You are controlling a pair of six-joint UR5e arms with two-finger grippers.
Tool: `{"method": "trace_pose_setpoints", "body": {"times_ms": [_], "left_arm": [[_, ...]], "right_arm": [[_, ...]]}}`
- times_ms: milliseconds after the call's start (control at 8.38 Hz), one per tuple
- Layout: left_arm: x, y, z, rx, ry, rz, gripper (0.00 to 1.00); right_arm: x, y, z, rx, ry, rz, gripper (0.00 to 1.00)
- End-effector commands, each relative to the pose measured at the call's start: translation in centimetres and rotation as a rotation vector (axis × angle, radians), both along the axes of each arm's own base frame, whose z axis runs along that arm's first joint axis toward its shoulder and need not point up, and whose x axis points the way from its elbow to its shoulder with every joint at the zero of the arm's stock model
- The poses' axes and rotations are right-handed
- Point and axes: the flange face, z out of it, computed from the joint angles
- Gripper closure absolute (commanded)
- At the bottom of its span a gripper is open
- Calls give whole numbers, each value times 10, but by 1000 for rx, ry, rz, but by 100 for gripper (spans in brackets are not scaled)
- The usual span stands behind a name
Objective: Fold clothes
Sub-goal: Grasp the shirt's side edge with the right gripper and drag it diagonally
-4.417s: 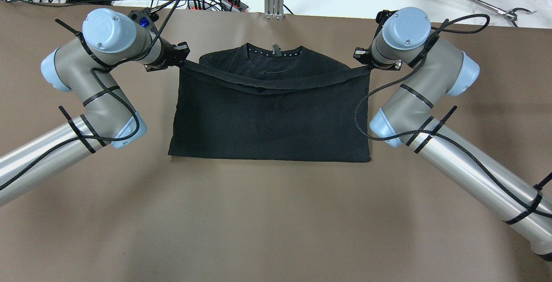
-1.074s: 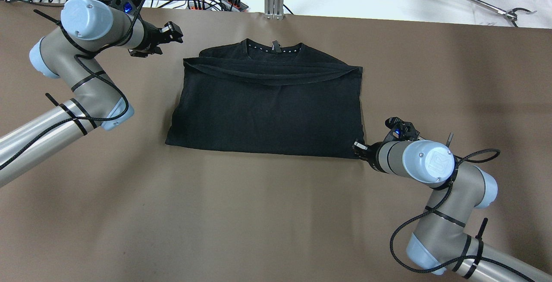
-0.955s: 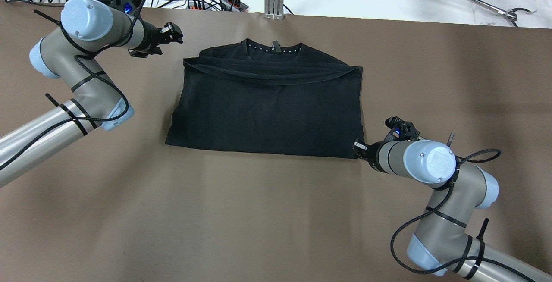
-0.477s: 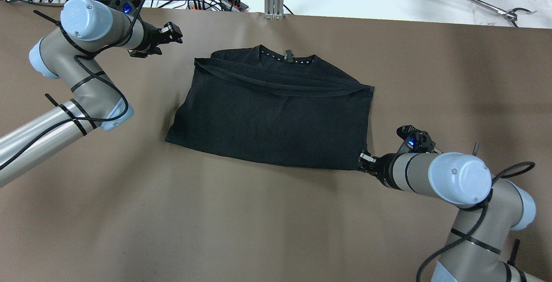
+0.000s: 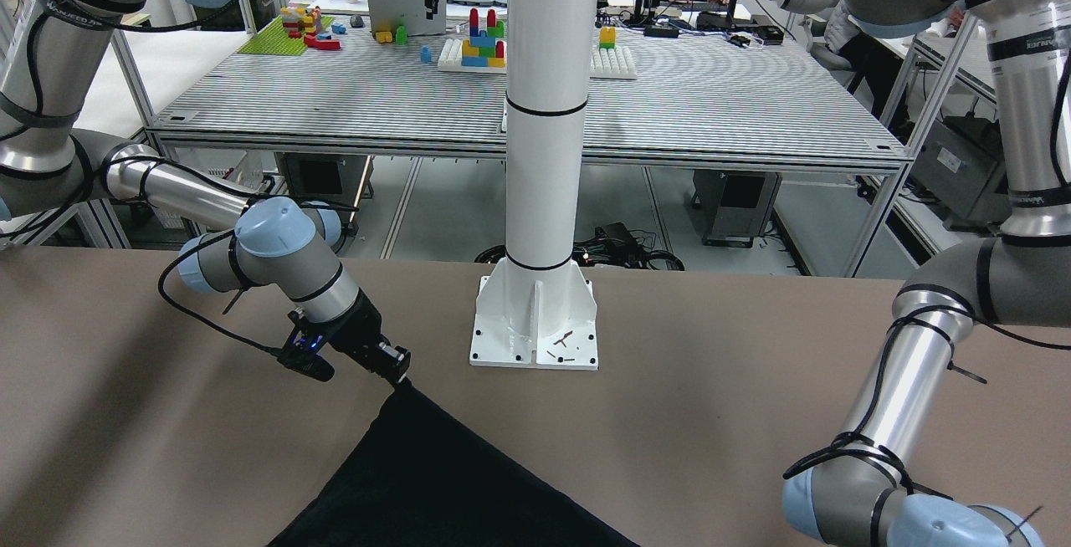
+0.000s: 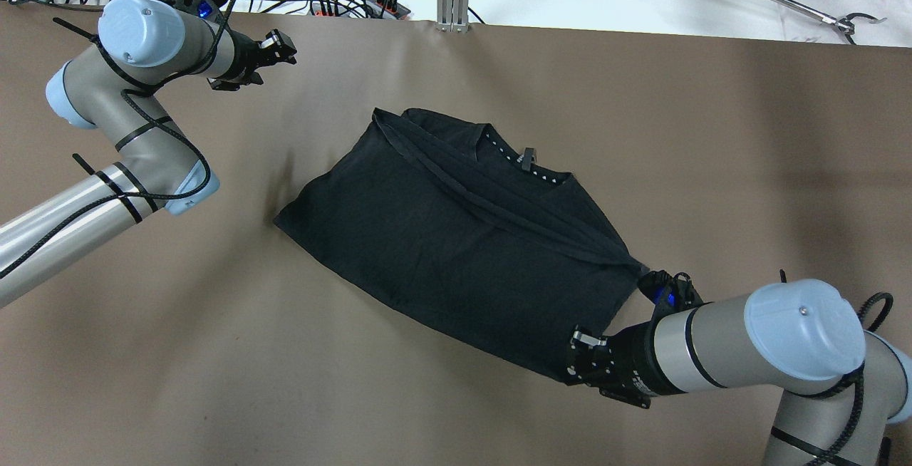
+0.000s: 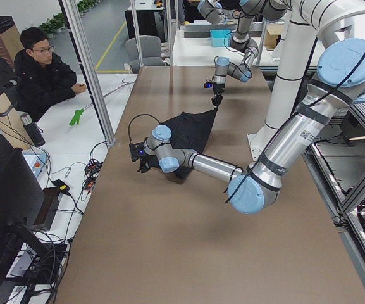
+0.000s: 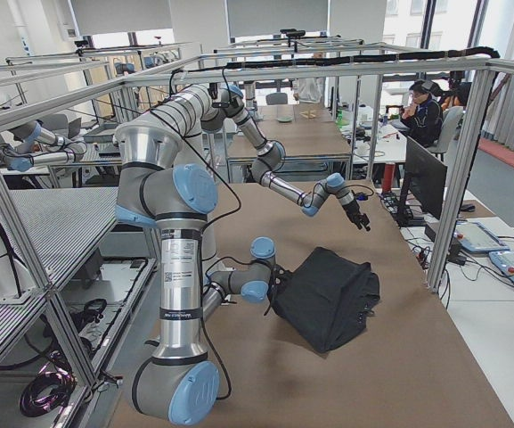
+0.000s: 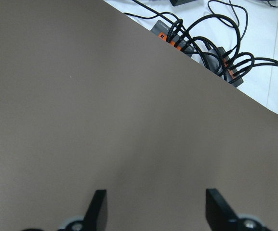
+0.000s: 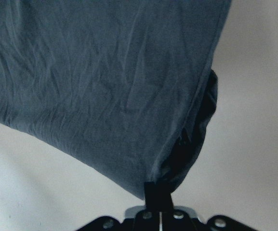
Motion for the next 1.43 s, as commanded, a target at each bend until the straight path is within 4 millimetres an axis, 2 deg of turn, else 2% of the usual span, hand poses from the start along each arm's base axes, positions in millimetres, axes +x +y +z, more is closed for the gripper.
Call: {"method": "trace_pose_setpoints", "body": {"times_ms": [0,119,239,358,477,597,716,955,1074,1194,1313], "left_arm": [[-10,-2,12,-20,-3,-30,25],[-20,-6,13,-25,-2,-39,25],[-27,-8,13,-27,1,-41,25],[-25,-8,9,-24,5,-41,25],[-24,-4,4,-24,23,-12,25],[-27,9,-10,-11,64,39,24],[-31,24,-15,-18,82,78,23],[-46,80,-36,-34,145,185,19],[-52,109,-34,-63,191,213,19],[-33,156,-30,-98,224,249,19],[-14,190,-25,-130,249,254,19]], "right_arm": [[24,46,7,-74,-108,-238,100],[41,72,26,-70,-156,-330,100],[48,80,37,-62,-186,-371,38],[42,83,35,-57,-203,-399,5],[32,85,30,-52,-215,-412,5],[25,81,27,-47,-222,-413,5],[23,80,21,-39,-233,-409,5],[23,72,23,-36,-228,-382,5],[27,62,23,-24,-225,-332,5],[24,56,29,-25,-207,-295,5],[19,50,38,-23,-188,-264,5]]}}
